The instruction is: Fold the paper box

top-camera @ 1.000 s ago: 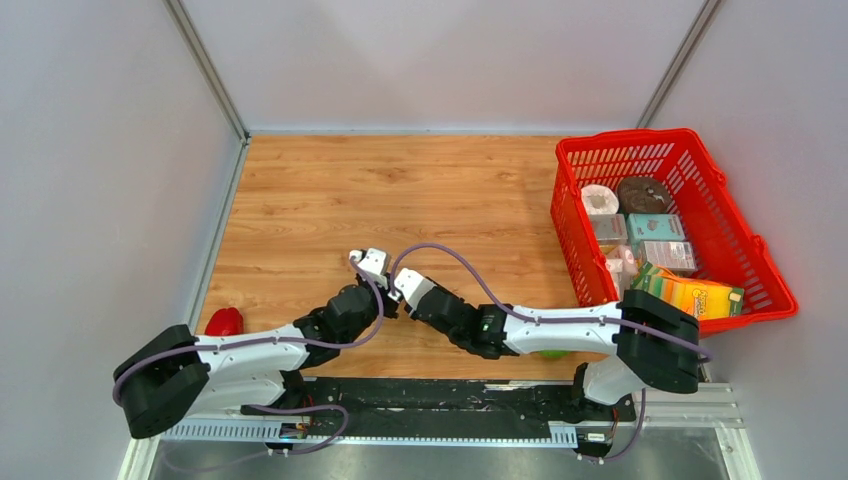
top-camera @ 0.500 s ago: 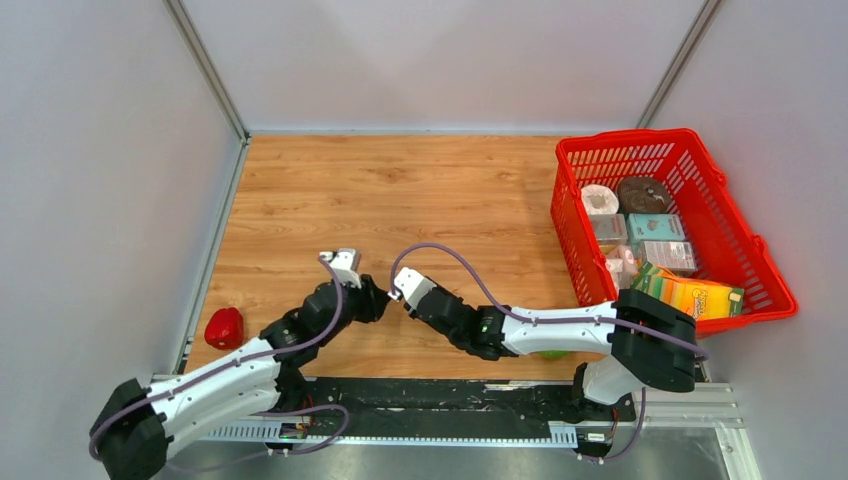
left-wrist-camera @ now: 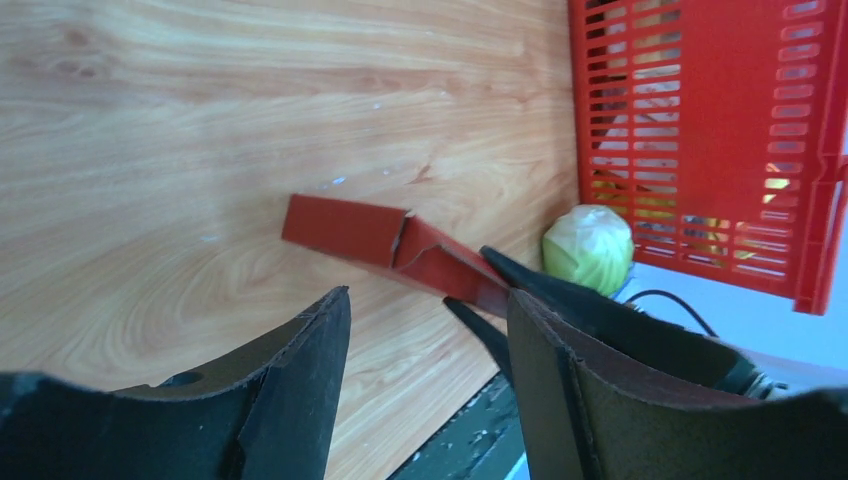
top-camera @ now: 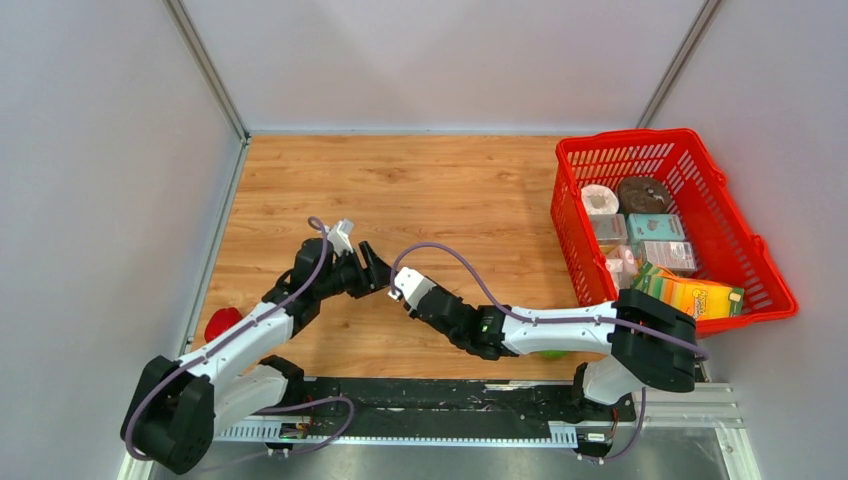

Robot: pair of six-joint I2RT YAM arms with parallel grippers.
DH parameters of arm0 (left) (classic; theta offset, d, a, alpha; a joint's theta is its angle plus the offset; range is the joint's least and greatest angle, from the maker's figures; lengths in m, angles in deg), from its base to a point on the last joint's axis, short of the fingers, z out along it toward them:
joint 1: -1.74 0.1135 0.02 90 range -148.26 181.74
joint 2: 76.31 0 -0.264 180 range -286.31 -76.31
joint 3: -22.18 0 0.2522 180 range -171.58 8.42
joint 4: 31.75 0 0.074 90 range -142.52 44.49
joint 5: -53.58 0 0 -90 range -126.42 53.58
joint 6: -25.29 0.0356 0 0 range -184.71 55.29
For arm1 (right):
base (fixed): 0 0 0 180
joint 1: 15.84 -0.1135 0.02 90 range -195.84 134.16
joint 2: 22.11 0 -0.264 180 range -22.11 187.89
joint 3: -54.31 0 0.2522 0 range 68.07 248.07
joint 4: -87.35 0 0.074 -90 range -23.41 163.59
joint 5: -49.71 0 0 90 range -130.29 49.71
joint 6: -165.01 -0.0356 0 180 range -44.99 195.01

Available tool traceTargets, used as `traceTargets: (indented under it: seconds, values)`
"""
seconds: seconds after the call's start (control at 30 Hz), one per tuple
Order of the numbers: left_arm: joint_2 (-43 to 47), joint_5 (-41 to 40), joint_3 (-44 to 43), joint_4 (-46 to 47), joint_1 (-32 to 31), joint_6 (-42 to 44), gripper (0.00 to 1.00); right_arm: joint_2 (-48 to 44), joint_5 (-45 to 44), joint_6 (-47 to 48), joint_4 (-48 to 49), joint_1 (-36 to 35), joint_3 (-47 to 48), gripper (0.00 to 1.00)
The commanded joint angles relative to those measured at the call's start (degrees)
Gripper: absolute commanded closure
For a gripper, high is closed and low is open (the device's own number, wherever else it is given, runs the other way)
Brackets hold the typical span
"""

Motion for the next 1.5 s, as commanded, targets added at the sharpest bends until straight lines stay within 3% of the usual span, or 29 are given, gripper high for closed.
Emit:
traceTargets:
  seconds: [0.0, 0.07, 0.33, 0.63, 0.97, 1.47]
  values:
    - [-3.4, 4.5, -5.9, 1.1, 1.1, 0.0, 0.33, 0.7, 2.0, -0.2, 0.8, 0.2, -0.2, 0.73]
    - [-4.7, 3.0, -8.3, -3.5, 1.1, 1.1, 0.33, 0.6, 2.2, -0.1, 0.6, 0.3, -0.2, 0.73]
    - [-11.1, 4.4, -11.0, -4.1, 1.1, 2.0, 0.37, 0.6, 3.1, -0.3, 0.6, 1.1, -0.2, 0.73]
    - [-11.6, 1.7, -12.2, -8.6, 0.9, 2.5, 0.37, 0.4, 3.2, -0.1, 0.5, 1.2, -0.1, 0.73]
    - [-14.3, 1.4, -13.6, -6.4, 0.1, 1.6, 0.3, 0.8, 3.5, -0.4, 0.6, 1.3, -0.4, 0.73]
    - [-19.0, 0.5, -14.3, -5.1, -0.6, -0.8, 0.38, 1.3, 3.7, -0.8, 0.7, 1.4, -0.4, 0.73]
